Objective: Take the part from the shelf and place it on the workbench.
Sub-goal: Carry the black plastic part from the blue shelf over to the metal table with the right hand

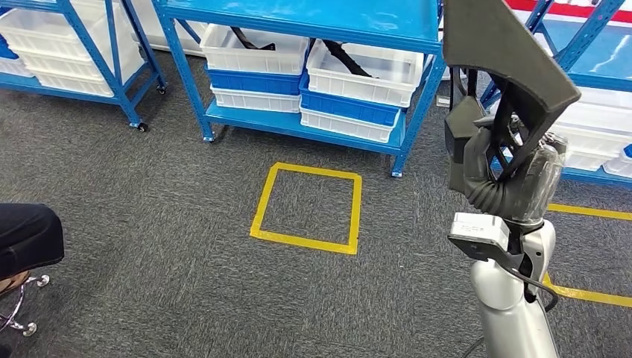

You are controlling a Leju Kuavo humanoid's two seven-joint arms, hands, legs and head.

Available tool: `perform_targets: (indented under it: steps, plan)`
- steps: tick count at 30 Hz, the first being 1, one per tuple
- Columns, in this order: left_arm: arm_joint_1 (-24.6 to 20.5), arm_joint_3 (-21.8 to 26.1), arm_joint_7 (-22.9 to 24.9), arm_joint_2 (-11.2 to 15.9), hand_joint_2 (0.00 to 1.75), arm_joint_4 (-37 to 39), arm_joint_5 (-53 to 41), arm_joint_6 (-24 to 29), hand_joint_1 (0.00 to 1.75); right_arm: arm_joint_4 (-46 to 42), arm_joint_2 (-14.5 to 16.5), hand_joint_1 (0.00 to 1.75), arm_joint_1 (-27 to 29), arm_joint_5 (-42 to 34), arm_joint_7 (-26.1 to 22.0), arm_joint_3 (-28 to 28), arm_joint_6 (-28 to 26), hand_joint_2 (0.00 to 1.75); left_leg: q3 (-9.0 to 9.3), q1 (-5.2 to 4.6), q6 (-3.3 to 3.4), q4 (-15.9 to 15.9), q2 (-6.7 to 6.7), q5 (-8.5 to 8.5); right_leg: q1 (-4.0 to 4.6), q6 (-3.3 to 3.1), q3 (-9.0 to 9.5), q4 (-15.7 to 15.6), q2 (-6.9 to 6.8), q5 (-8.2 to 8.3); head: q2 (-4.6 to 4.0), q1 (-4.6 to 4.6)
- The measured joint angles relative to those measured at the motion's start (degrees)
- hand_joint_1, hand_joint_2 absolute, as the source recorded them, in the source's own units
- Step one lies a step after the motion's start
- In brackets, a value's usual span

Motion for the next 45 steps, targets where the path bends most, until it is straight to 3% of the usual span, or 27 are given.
perform_targets:
  steps: [2,3,4,6,8,9,11,13,14,16,18,19,20,23,24,27,29,31,33,34,35,37,39,41,42,43,45]
  plan:
    - [0.0,0.01,0.02,0.06,1.75,0.0,0.02,-0.01,0.0,0.37,-0.03,1.73,-0.06,-0.01,0.14,0.2,-0.01,1.75,-0.82,-0.14,0.18,0.04,-0.98,0.68,-0.03,-0.15,-2.74,7.41,0.96,-3.14,0.0,0.01]
    - [0.01,0.01,0.02,0.07,1.75,0.0,0.02,-0.02,0.0,0.56,-0.03,1.73,-0.05,-0.01,0.16,0.29,-0.02,1.75,-1.17,-0.2,0.14,0.06,-1.53,0.98,-0.02,0.06,-2.91,8.63,1.07,-3.52,0.0,0.01]
    - [0.02,0.01,0.02,0.08,1.75,0.0,0.02,-0.07,0.0,0.73,-0.03,1.73,-0.05,-0.01,0.16,0.38,-0.03,1.75,-1.44,-0.23,0.06,0.07,-2.11,1.27,-0.03,0.41,-1.85,7.35,1.18,-2.97,0.0,0.02]
    - [0.03,0.01,-0.02,0.07,1.75,0.0,0.01,-0.25,0.0,0.92,-0.04,1.73,-0.06,0.0,0.16,0.52,-0.11,1.75,-1.76,-0.22,-0.27,0.1,-3.33,1.76,-0.09,1.04,3.05,-0.86,2.38,-0.33,0.0,0.05]
    - [0.03,0.01,-0.22,0.07,1.75,0.0,-0.02,-0.39,0.0,0.95,-0.15,1.73,0.01,-0.01,0.15,0.63,-0.24,1.75,-2.19,-0.36,-0.83,0.24,-4.42,2.23,-0.04,0.97,6.86,-7.86,4.27,1.4,0.0,0.07]
    - [0.09,0.01,-0.34,0.08,1.75,0.0,-0.05,-0.41,0.0,0.96,-0.25,1.73,0.06,-0.01,0.14,0.67,-0.32,1.75,-2.48,-0.39,-1.17,0.29,-4.88,2.5,0.06,0.74,7.48,-9.09,4.85,1.59,0.0,0.08]
    - [0.37,0.01,-0.56,0.12,1.75,0.0,-0.13,-0.42,0.0,0.98,-0.39,1.73,0.12,-0.02,0.14,0.7,-0.54,1.75,-3.0,-0.38,-1.9,0.28,-5.85,3.07,0.05,0.17,7.39,-9.12,4.1,1.92,0.0,0.14]
    - [0.6,-0.01,-0.61,0.15,1.75,0.02,-0.23,-0.49,0.0,0.98,-0.38,1.73,0.1,-0.03,0.15,0.71,-0.82,1.75,-3.88,-0.41,-2.47,1.63,-4.91,2.03,-0.42,-0.56,7.24,-9.22,2.91,2.43,0.0,0.02]
    - [0.61,-0.01,-0.57,0.22,1.75,0.03,-0.31,-0.51,0.0,0.97,-0.37,1.73,0.13,-0.03,0.15,0.71,-0.95,1.75,-4.88,-0.41,-2.72,3.82,-3.72,0.46,-0.68,-0.91,7.14,-9.34,2.24,2.66,0.0,-0.1]
    - [0.59,-0.01,-0.5,0.39,1.75,0.04,-0.49,-0.55,0.0,0.97,-0.36,1.73,0.28,-0.03,0.16,0.7,-1.07,1.75,-8.08,-0.24,-3.26,11.41,-1.35,-3.81,-0.59,-1.29,6.88,-9.33,0.89,2.85,0.0,-0.33]
    - [0.61,-0.01,-0.48,0.46,1.75,0.04,-0.6,-0.61,0.0,0.98,-0.35,1.73,0.45,-0.03,0.16,0.7,-1.11,1.75,-10.16,0.01,-3.69,17.16,-0.65,-5.94,-0.47,-1.41,6.65,-9.3,-0.56,2.95,0.0,-0.35]
    - [0.63,0.0,-0.48,0.47,1.75,0.04,-0.61,-0.61,0.0,1.0,-0.34,1.73,0.49,-0.03,0.16,0.71,-1.13,1.75,-9.64,0.15,-3.82,16.93,-0.44,-5.44,-0.47,-1.44,6.61,-9.29,-1.25,2.98,0.0,-0.36]
    - [0.63,0.01,-0.42,0.51,1.75,0.04,-0.62,-0.51,0.0,1.02,-0.33,1.73,0.48,-0.03,0.16,0.72,-1.15,1.75,-7.91,0.29,-3.87,14.35,-0.09,-4.04,-0.49,-1.42,6.63,-9.27,-1.87,2.98,0.0,-0.37]
    - [0.5,0.01,-0.15,0.65,1.75,0.04,-0.52,0.38,0.0,1.08,-0.31,1.73,0.19,-0.08,0.06,0.73,-1.16,1.75,-1.11,0.11,-3.53,2.73,2.63,-0.15,-0.03,-1.07,6.7,-9.11,-3.41,2.88,0.0,-0.42]
    - [0.45,0.01,-0.14,0.65,1.75,0.04,-0.43,0.72,0.0,1.17,-0.31,1.73,0.0,-0.16,-0.07,0.76,-1.16,1.75,-0.27,-0.12,-3.23,0.94,3.13,0.13,0.23,-0.84,6.63,-9.06,-3.88,2.87,0.0,-0.43]
    - [0.45,0.03,-0.31,0.64,1.75,0.04,-0.19,1.46,0.0,1.69,-0.29,1.73,-0.8,-0.74,-0.69,1.04,-1.04,1.75,-0.71,-0.45,-1.95,0.29,1.89,0.45,0.36,0.06,6.35,-8.94,-4.83,2.75,0.0,-0.43]
    - [0.4,0.06,-0.55,0.63,1.75,0.04,-0.11,2.06,0.0,2.13,-0.35,1.73,-1.38,-1.15,-1.05,1.21,-1.0,1.75,-0.85,-0.27,-0.92,-0.2,0.88,1.1,0.12,0.15,4.98,-6.14,-2.56,0.95,0.0,-0.39]
    - [0.29,0.18,-0.96,0.66,1.75,0.04,0.16,2.9,0.0,2.75,-0.45,1.73,-1.68,-1.51,-1.22,1.37,-1.01,1.75,-1.21,-0.18,-0.3,-0.36,-0.29,1.56,-0.06,-0.28,1.62,1.28,0.34,-2.56,0.0,-0.29]
    - [0.28,0.4,-1.59,0.67,1.75,0.04,0.4,3.71,0.0,3.4,-0.47,1.73,-1.72,-1.73,-1.27,1.5,-1.02,1.75,-1.6,-0.2,-0.2,-0.33,-1.63,1.84,-0.09,-0.19,-1.33,7.85,1.11,-4.79,0.0,-0.25]
    - [0.28,0.49,-2.01,0.65,1.75,0.04,0.45,4.2,0.0,3.66,-0.45,1.73,-1.75,-1.77,-1.29,1.57,-1.03,1.75,-1.71,-0.17,-0.28,-0.3,-2.39,1.98,-0.13,0.23,-1.37,8.1,1.19,-4.53,0.0,-0.13]
    - [0.28,0.59,-2.44,0.62,1.75,0.04,0.54,4.76,0.0,3.86,-0.42,1.73,-1.86,-1.78,-1.31,1.64,-1.05,1.75,-1.77,-0.11,-0.41,-0.23,-3.17,2.11,-0.24,0.8,-0.18,5.78,1.33,-3.31,0.0,0.08]
    - [0.21,0.82,-3.03,0.6,1.75,0.04,0.85,5.78,0.0,4.14,-0.34,1.73,-2.36,-1.8,-1.33,1.77,-1.13,1.75,-1.94,-0.01,-0.84,0.08,-4.69,2.29,-0.68,1.84,3.92,-2.54,2.73,-0.04,0.0,0.53]
    - [0.09,1.01,-3.4,0.65,1.75,0.03,1.14,6.48,0.0,4.3,-0.28,1.73,-2.86,-1.8,-1.32,1.86,-1.22,1.75,-2.47,-0.07,-1.51,0.48,-5.88,2.49,-0.84,1.71,6.17,-7.62,4.02,1.57,0.0,0.62]
    - [0.13,1.1,-4.09,0.69,1.75,0.01,1.26,7.55,0.0,4.36,-0.22,1.73,-3.0,-1.79,-1.24,1.9,-1.32,1.75,-3.12,-0.01,-2.4,0.48,-6.89,2.96,-0.56,0.89,6.24,-8.06,3.61,1.9,0.0,0.58]
    - [0.21,1.18,-4.71,0.67,1.75,0.0,1.28,8.53,0.0,4.37,-0.14,1.73,-3.01,-1.79,-1.2,1.9,-1.4,1.75,-3.38,0.09,-2.77,0.47,-6.82,3.09,-0.64,0.49,6.25,-8.05,3.1,2.13,0.0,0.57]
    - [0.26,1.26,-5.52,0.66,1.75,-0.01,1.33,9.82,0.0,4.35,-0.05,1.73,-2.96,-1.8,-1.17,1.91,-1.5,1.75,-3.71,0.08,-3.09,0.89,-5.83,2.79,-0.75,0.09,6.22,-8.09,2.6,2.35,0.0,0.47]
    - [0.16,1.48,-7.14,0.74,1.75,-0.02,1.52,12.47,0.0,4.27,0.07,1.73,-2.69,-1.84,-1.16,1.9,-1.75,1.75,-5.61,-0.01,-3.52,5.1,-2.57,-0.03,-0.96,-0.64,6.09,-8.25,1.45,2.7,0.0,0.16]
